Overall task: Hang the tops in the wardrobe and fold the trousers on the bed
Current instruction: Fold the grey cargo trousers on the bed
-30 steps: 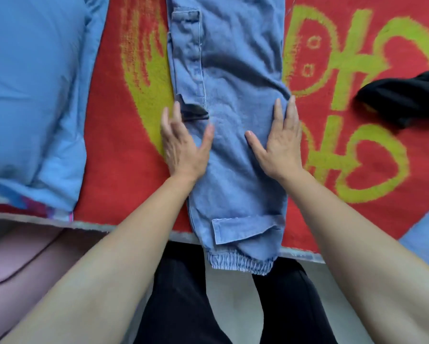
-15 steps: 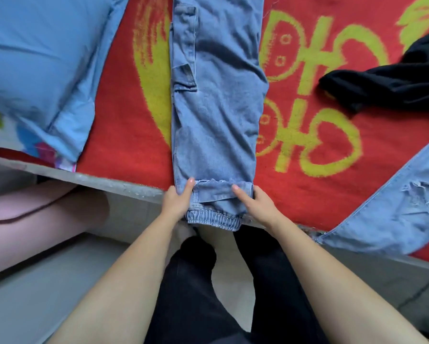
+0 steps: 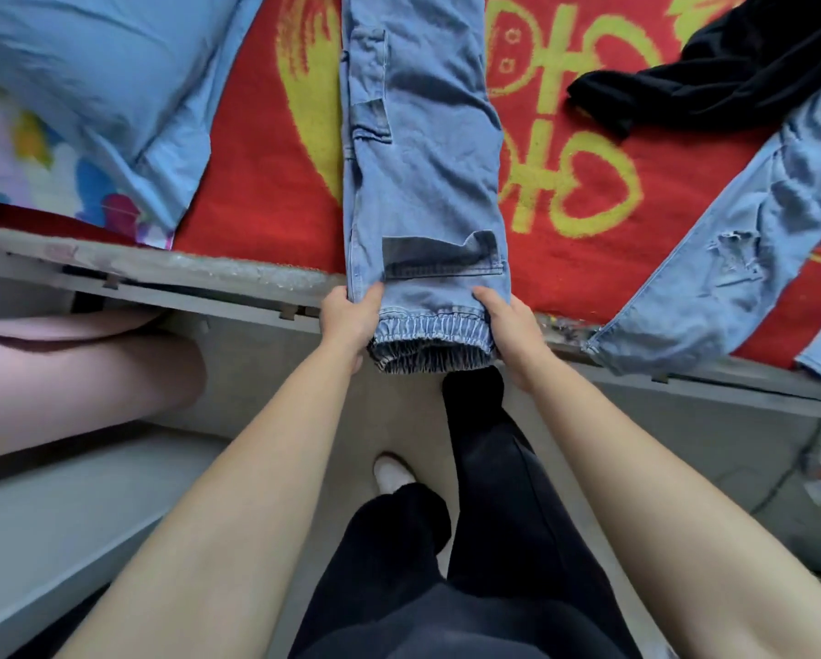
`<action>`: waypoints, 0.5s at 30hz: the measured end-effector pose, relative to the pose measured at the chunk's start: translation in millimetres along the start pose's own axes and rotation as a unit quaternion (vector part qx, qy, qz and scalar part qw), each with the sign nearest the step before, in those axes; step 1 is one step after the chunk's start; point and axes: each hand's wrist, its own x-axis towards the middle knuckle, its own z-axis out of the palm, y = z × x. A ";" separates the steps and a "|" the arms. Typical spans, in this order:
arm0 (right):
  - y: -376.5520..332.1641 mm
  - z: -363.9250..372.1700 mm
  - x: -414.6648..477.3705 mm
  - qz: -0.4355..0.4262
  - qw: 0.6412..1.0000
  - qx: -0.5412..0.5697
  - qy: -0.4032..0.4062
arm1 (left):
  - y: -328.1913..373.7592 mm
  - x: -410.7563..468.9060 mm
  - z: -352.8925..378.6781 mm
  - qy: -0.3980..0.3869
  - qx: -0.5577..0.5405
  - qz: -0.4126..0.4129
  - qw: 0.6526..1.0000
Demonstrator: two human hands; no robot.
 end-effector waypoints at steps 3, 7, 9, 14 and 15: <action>34.8 -5.1 -33.2 0.051 0.998 -0.025 -0.019 | -38.3 -31.0 -10.3 -0.013 0.002 -0.056 0.998; 63.7 -12.7 -50.9 0.103 0.993 -0.041 -0.041 | -71.3 -47.4 -13.7 -0.028 0.008 -0.133 0.991; 57.6 -15.7 -46.2 0.108 0.993 -0.019 -0.045 | -64.9 -45.4 -12.4 -0.036 -0.010 -0.151 0.988; -19.6 -18.2 -5.3 0.084 0.994 0.040 -0.057 | 0.6 -3.6 -10.4 -0.049 -0.114 -0.156 0.980; -41.0 -17.7 5.1 0.079 0.992 0.068 -0.067 | 19.1 8.1 -9.8 -0.060 -0.149 -0.143 0.977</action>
